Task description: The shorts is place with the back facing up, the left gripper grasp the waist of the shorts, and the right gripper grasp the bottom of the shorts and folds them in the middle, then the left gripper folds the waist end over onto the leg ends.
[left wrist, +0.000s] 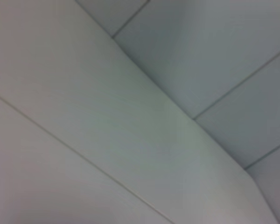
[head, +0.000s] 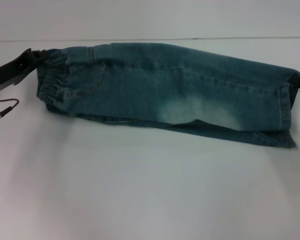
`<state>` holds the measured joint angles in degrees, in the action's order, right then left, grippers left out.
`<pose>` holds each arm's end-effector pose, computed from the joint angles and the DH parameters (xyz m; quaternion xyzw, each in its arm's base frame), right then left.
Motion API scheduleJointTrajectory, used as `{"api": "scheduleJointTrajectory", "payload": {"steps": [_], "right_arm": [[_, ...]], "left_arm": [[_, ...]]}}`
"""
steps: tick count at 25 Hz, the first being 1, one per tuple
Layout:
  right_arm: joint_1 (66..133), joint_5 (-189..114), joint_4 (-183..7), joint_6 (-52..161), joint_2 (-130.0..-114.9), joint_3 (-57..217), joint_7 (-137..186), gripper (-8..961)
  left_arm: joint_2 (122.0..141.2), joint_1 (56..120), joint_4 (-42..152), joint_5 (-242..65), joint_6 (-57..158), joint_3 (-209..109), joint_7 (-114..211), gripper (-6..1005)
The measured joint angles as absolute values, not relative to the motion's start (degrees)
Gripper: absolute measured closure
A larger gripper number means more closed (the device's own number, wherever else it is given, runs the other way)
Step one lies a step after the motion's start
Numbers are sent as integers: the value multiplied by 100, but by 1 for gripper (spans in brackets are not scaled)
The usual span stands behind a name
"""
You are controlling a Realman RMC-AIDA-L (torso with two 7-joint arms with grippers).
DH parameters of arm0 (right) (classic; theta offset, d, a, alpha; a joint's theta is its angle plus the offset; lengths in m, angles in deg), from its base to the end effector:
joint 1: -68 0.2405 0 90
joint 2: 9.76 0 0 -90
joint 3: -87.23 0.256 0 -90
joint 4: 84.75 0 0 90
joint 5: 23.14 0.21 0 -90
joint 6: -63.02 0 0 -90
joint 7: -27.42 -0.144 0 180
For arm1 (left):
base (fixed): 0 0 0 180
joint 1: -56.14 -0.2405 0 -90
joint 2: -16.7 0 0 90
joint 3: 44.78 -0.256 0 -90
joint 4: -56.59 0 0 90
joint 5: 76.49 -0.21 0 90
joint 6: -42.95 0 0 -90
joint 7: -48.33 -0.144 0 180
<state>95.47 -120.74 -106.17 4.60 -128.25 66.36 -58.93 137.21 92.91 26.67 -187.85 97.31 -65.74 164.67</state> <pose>0.3613 0.3517 0.0239 -0.6707 0.5225 0.3503 0.3930 -0.3085 0.4066 0.0250 -0.6333 -0.6063 -0.3630 0.3156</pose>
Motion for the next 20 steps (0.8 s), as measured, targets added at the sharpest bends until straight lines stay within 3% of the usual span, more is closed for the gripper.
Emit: {"api": "scheduleJointTrajectory", "payload": {"steps": [13, 20], "right_arm": [[9634, -12046, -10611, 846, -12835, 6566, -5601, 951], [9723, -12080, -10611, 880, -12842, 6215, -5578, 833]], "left_arm": [[13731, 9359, 2724, -18832, 9463, -7105, 16301, 894], [13778, 9436, 2721, -18797, 9338, -7329, 16203, 863]]}}
